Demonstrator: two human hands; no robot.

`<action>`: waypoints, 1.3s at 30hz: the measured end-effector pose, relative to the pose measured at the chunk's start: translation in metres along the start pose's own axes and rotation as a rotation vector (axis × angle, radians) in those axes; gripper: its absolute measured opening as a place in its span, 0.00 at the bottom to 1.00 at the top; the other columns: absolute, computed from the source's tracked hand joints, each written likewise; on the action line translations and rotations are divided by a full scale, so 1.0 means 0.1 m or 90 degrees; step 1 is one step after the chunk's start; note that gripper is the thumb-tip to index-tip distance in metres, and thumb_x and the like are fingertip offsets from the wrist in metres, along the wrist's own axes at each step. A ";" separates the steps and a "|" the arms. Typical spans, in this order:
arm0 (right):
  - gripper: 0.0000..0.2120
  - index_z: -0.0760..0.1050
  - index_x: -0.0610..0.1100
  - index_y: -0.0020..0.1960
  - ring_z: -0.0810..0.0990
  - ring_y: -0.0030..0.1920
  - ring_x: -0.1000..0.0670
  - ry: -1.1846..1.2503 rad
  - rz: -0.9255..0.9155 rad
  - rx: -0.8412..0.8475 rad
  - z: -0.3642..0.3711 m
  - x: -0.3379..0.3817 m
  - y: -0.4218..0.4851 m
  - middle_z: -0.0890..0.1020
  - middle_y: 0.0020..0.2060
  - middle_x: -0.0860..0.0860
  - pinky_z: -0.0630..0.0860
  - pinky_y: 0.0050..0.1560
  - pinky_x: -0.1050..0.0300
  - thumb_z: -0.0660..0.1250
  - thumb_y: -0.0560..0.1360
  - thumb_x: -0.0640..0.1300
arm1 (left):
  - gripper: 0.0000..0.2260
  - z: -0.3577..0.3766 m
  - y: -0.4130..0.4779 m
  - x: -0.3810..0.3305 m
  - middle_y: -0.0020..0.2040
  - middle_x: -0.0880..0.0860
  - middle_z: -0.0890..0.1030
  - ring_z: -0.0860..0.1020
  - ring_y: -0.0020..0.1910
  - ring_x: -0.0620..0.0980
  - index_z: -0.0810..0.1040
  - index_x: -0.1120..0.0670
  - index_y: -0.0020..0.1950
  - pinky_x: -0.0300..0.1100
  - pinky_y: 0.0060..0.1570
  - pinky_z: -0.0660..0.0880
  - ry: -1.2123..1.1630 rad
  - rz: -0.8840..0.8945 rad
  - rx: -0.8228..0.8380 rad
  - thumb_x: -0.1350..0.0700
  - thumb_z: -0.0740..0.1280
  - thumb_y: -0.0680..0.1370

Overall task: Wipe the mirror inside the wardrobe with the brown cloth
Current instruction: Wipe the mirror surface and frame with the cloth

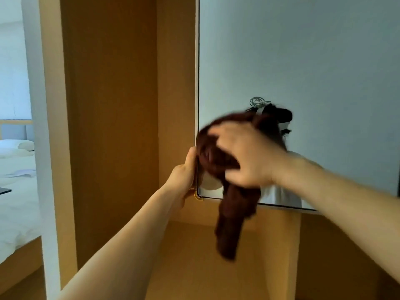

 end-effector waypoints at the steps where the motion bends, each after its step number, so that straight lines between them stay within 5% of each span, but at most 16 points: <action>1: 0.26 0.76 0.37 0.54 0.67 0.67 0.40 -0.019 0.039 -0.050 -0.09 -0.09 0.14 0.72 0.66 0.41 0.62 0.67 0.42 0.66 0.62 0.52 | 0.35 0.00 0.01 0.01 0.51 0.56 0.83 0.81 0.51 0.53 0.79 0.58 0.56 0.50 0.56 0.77 0.003 -0.005 0.007 0.28 0.55 0.73; 7: 0.28 0.73 0.41 0.55 0.65 0.68 0.40 -0.117 0.138 -0.154 0.02 0.04 0.35 0.69 0.68 0.42 0.58 0.67 0.43 0.61 0.64 0.59 | 0.31 -0.03 -0.02 0.00 0.54 0.53 0.83 0.80 0.56 0.53 0.81 0.50 0.56 0.52 0.61 0.75 -0.014 -0.030 0.071 0.28 0.55 0.73; 13: 0.32 0.75 0.40 0.57 0.61 0.71 0.41 -0.107 0.135 -0.110 0.49 0.41 -0.08 0.67 0.70 0.42 0.52 0.70 0.44 0.68 0.63 0.63 | 0.23 -0.08 -0.07 -0.03 0.54 0.54 0.84 0.81 0.54 0.53 0.81 0.52 0.57 0.49 0.55 0.77 -0.125 -0.050 0.135 0.37 0.58 0.78; 17: 0.29 0.76 0.44 0.57 0.61 0.72 0.44 -0.074 0.039 0.023 0.70 0.62 -0.41 0.69 0.70 0.45 0.50 0.73 0.48 0.72 0.61 0.59 | 0.29 -0.05 -0.08 -0.06 0.53 0.56 0.83 0.81 0.52 0.53 0.79 0.57 0.56 0.46 0.52 0.75 -0.112 -0.086 0.124 0.33 0.58 0.76; 21: 0.27 0.77 0.45 0.57 0.65 0.71 0.46 -0.043 -0.074 0.120 0.55 0.50 -0.43 0.72 0.68 0.48 0.51 0.72 0.52 0.72 0.62 0.56 | 0.21 -0.04 -0.10 -0.06 0.50 0.55 0.83 0.81 0.47 0.49 0.78 0.55 0.51 0.42 0.46 0.74 -0.125 -0.090 0.090 0.39 0.57 0.79; 24: 0.22 0.78 0.43 0.54 0.66 0.69 0.47 -0.019 -0.097 0.129 0.31 0.36 -0.24 0.73 0.66 0.47 0.54 0.71 0.54 0.71 0.63 0.54 | 0.21 -0.03 -0.09 -0.03 0.55 0.57 0.83 0.82 0.51 0.51 0.79 0.57 0.57 0.45 0.50 0.77 -0.149 -0.089 0.059 0.42 0.58 0.80; 28: 0.19 0.77 0.45 0.51 0.64 0.69 0.49 0.008 -0.032 0.035 0.27 0.27 -0.07 0.72 0.66 0.50 0.54 0.71 0.53 0.69 0.66 0.56 | 0.17 -0.01 -0.12 -0.08 0.48 0.56 0.84 0.82 0.48 0.54 0.80 0.55 0.54 0.47 0.46 0.78 -0.205 -0.074 -0.002 0.44 0.58 0.81; 32: 0.20 0.76 0.44 0.53 0.62 0.71 0.49 0.051 0.053 -0.009 0.46 0.41 -0.14 0.70 0.68 0.49 0.53 0.71 0.50 0.69 0.65 0.54 | 0.24 0.01 -0.14 -0.12 0.48 0.57 0.84 0.82 0.48 0.55 0.79 0.55 0.53 0.49 0.47 0.78 -0.190 -0.101 -0.002 0.38 0.54 0.80; 39: 0.26 0.76 0.43 0.61 0.61 0.71 0.49 0.058 0.010 0.095 0.68 0.64 -0.47 0.70 0.68 0.50 0.51 0.73 0.53 0.69 0.66 0.53 | 0.42 0.02 -0.12 -0.09 0.60 0.57 0.80 0.78 0.59 0.56 0.75 0.58 0.65 0.52 0.64 0.71 -0.100 -0.107 -0.003 0.25 0.54 0.69</action>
Point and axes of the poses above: each hand's wrist, its own y-axis towards the middle knuckle, its own z-axis out of the palm, x = y × z, the point moved 2 cm from there along y, towards the middle knuckle
